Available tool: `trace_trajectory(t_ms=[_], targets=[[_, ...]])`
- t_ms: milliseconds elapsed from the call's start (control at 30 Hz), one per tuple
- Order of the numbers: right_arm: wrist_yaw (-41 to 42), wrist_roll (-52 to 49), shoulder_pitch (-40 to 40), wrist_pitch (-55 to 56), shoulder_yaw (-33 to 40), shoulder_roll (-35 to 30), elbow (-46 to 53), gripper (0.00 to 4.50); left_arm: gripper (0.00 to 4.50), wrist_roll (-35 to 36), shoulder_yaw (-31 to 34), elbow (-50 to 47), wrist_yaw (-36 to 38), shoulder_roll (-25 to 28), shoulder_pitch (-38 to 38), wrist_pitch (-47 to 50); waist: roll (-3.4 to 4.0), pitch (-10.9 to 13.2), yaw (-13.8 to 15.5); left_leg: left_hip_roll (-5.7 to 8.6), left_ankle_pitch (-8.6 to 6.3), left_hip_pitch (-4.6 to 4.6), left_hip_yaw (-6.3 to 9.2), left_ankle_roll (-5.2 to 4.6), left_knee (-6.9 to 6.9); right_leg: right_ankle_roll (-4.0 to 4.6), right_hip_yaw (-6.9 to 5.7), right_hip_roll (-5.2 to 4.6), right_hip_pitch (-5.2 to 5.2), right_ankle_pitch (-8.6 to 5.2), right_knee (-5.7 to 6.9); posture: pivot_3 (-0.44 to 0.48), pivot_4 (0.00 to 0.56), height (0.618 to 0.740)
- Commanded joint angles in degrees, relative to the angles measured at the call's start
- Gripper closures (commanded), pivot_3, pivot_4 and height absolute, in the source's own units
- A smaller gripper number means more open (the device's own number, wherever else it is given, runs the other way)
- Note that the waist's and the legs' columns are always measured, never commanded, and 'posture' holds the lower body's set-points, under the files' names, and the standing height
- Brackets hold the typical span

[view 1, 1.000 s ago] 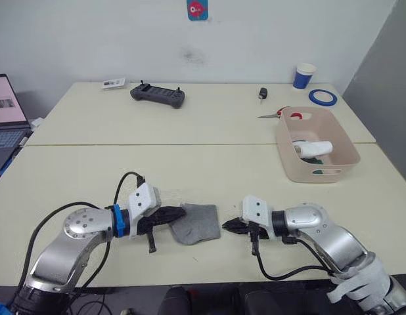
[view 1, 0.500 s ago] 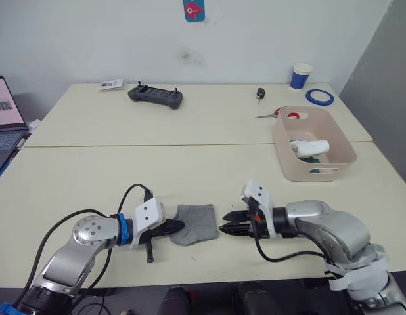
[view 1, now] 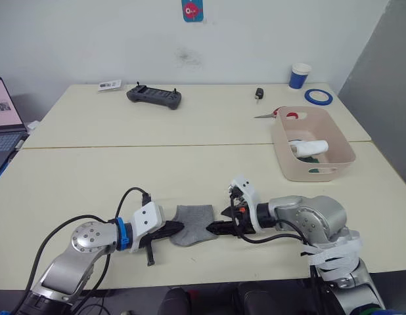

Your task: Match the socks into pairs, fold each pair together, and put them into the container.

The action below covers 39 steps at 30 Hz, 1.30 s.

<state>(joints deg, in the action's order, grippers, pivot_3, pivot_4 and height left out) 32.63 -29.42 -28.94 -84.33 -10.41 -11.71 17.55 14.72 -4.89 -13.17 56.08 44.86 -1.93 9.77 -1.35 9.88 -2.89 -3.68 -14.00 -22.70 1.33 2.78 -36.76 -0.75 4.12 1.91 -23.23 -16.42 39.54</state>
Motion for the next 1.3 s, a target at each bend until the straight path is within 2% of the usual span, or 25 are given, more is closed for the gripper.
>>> trace_trajectory(t_ms=[33,333,633,733,800,833,1100,1233,1300], targets=[[-1.9,-1.5,-0.9,-3.2,-0.1,5.3,-3.4,0.07,4.50,0.0,-0.2,0.4,-0.8,-0.6,-0.7,3.5,0.00,0.0,-0.3,0.00,0.00,0.00,0.01,0.00,0.01,0.00,-0.01,0.00,0.00,0.00,0.00,0.000,0.150,0.740],[-3.9,-2.1,-2.5,-2.6,3.0,12.6,-9.6,0.07,4.50,-0.6,0.2,-0.6,-0.7,0.1,-1.9,4.1,0.04,-0.1,-0.6,-0.01,0.00,0.02,0.02,0.00,0.05,0.00,-0.01,0.01,-0.01,0.00,0.01,0.000,0.150,0.740],[-4.7,-2.7,-1.3,-1.4,3.2,15.2,-10.5,0.07,4.50,-0.2,1.1,-1.3,-0.8,0.1,-2.4,4.8,0.05,-0.1,-1.0,-0.01,0.00,0.03,0.02,0.00,0.23,0.04,-0.01,0.01,-0.06,-0.03,-0.04,0.000,0.150,0.740],[-4.9,-2.6,-0.6,-0.6,2.5,15.3,-10.0,0.67,4.50,-0.1,1.5,-1.4,-0.7,0.1,-2.4,5.1,0.05,-0.1,-1.3,-0.01,0.00,0.03,0.02,0.00,0.32,0.05,-0.01,0.01,-0.06,-0.03,-0.10,0.000,0.150,0.740],[-5.0,-2.7,-0.3,0.2,2.3,15.2,-9.6,1.37,4.50,0.0,1.8,-1.4,-0.7,0.1,-2.5,5.1,0.06,-0.1,-1.4,-0.01,0.00,0.02,0.02,0.00,0.37,0.05,-0.01,0.01,-0.06,-0.04,-0.14,0.000,0.150,0.740],[-5.1,-2.8,-0.2,0.5,2.3,15.2,-9.4,1.58,4.50,0.1,1.9,-1.5,-0.7,0.1,-2.6,5.2,0.06,-0.1,-1.4,-0.01,0.00,0.02,0.02,0.00,0.39,0.05,-0.01,0.01,-0.07,-0.04,-0.16,0.000,0.150,0.740],[-5.7,-3.3,3.0,1.8,4.0,13.0,-5.5,4.44,4.50,3.5,5.2,-2.9,-1.8,-0.3,-2.2,7.6,0.06,-0.1,-1.4,-0.01,0.00,-0.03,0.03,0.01,0.58,0.05,-0.03,0.01,-0.09,-0.04,-0.39,0.000,0.150,0.740],[-6.0,-4.1,6.1,2.5,6.6,9.5,0.2,4.47,4.50,7.2,6.6,-4.4,-1.4,-0.9,1.3,10.3,0.02,0.0,-1.1,-0.01,0.00,-0.17,0.06,0.01,0.65,0.04,-0.06,0.00,-0.15,-0.05,-0.51,0.000,0.150,0.740],[-6.4,-4.5,7.8,3.5,9.9,6.6,4.7,4.47,4.50,9.3,6.5,-4.9,-1.1,-1.8,6.0,12.2,-0.01,0.1,-0.3,0.02,0.00,-0.22,0.06,0.01,0.65,-0.01,-0.08,-0.03,-0.17,-0.07,-0.55,0.000,0.150,0.740]])
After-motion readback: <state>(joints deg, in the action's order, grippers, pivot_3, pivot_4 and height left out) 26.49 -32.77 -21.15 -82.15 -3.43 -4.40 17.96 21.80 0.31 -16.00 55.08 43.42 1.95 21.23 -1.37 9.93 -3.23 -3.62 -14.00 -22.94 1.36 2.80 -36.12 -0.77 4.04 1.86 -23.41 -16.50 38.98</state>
